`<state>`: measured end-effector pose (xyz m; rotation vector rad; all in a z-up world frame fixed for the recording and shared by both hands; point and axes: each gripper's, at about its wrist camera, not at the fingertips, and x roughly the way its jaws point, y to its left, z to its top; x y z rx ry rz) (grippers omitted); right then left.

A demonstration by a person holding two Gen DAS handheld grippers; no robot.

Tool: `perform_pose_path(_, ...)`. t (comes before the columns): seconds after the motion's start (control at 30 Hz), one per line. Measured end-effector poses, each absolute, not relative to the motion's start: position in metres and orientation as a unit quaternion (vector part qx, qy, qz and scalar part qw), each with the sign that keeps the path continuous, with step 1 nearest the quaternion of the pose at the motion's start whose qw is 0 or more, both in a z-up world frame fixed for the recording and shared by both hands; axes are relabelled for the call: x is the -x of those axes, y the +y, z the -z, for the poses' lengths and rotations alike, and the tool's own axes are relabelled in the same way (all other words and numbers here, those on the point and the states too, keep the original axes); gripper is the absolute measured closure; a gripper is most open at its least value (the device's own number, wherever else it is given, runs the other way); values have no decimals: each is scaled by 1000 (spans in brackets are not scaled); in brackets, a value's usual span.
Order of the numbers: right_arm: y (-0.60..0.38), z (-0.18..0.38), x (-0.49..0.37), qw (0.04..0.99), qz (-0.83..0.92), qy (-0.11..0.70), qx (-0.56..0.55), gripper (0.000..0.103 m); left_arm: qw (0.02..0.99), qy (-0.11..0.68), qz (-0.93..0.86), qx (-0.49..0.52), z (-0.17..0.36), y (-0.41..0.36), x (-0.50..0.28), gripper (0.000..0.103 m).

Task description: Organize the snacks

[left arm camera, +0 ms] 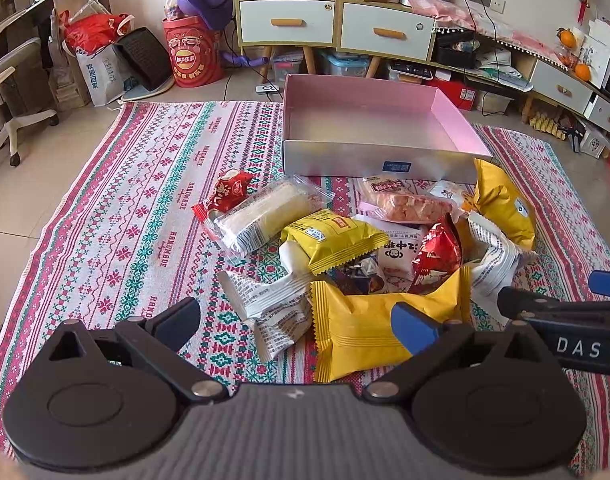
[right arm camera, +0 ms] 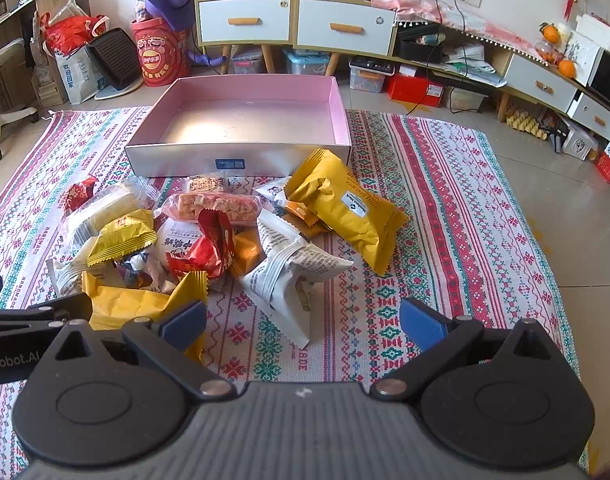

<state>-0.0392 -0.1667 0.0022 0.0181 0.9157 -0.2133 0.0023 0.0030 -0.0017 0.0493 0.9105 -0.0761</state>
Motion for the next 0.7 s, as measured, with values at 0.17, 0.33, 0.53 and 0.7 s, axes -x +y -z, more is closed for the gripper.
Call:
perform_pose_path(0.17,-167,-1,39,892,103,441,-8,0,897,440,37,-24,2,3,-2,0)
perform_pose_path(0.33,-167,-1,39,892,103,441,-9,0,897,440,38,-24,2,2,-2,0)
perform_pose_path(0.53,-167,-1,39,891,103,441,-9,0,896,441,38,-24,3,1,-1,0)
perform_pose_path(0.7,-167,-1,40,892,103,441,-9,0,896,441,38,-24,3,2,-2,0)
